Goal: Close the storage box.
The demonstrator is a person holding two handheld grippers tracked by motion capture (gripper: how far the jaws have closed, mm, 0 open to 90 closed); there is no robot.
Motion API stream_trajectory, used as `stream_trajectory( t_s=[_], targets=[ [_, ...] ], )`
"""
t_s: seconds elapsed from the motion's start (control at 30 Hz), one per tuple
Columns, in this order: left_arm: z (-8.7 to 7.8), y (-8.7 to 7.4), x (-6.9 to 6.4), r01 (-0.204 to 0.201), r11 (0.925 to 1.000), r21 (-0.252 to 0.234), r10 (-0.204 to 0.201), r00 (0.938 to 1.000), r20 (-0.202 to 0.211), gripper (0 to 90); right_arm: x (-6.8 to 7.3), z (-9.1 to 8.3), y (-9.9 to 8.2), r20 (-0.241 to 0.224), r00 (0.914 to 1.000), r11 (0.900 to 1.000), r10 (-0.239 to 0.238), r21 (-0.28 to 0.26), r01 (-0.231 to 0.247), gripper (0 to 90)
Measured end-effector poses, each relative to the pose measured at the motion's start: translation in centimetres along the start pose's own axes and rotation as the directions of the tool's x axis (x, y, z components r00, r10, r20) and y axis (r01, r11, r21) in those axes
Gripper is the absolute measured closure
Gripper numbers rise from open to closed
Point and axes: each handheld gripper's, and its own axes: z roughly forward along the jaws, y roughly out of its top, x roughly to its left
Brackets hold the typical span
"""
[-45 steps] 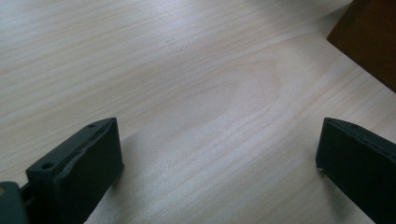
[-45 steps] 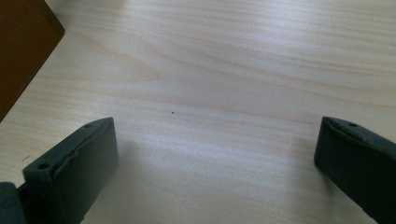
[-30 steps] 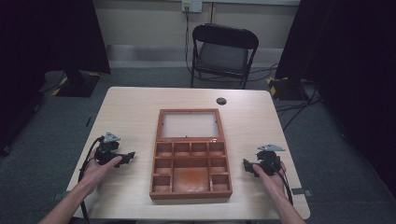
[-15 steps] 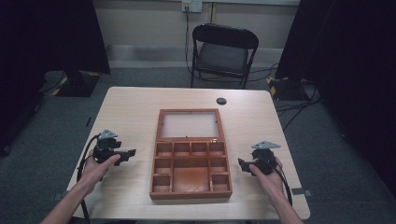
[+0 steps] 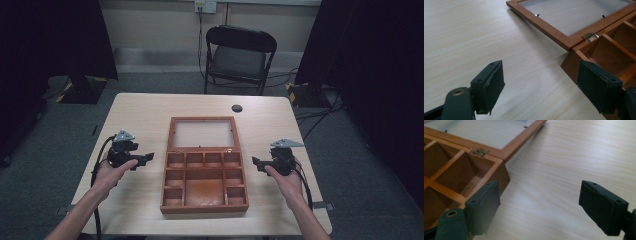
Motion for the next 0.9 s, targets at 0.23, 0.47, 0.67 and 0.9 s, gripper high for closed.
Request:
stream_trajectory(
  t_s=[0.23, 0.47, 0.67, 0.9],
  targets=[
    [2.1, 3.1, 0.1, -0.015, 0.9999, -0.001, 0.015, 0.9998, 0.016, 21.5, 0.4, 2.0, 3.6, -0.039, 0.999, 0.9997, -0.023, 0.001, 0.023, 17.0],
    [4.6, 4.5, 0.1, 0.011, 0.9999, 0.003, -0.011, 0.9993, 0.035, 21.5, 0.5, 4.2, 6.3, -0.089, 0.9958, 0.9998, -0.02, 0.002, 0.02, 20.4],
    [6.9, 3.6, -0.5, 0.039, 0.997, 0.066, -0.043, 0.9971, 0.062, 20.3, 0.7, 7.6, 5.9, -0.13, 0.9908, 0.9971, 0.038, 0.07, -0.029, 19.7],
    [6.9, 3.4, -0.7, 0.036, 0.9966, 0.075, -0.041, 0.9963, 0.076, 20.0, 1.7, 8.5, 5.8, -0.146, 0.9887, 0.996, 0.033, 0.087, -0.021, 19.8]
  ],
)
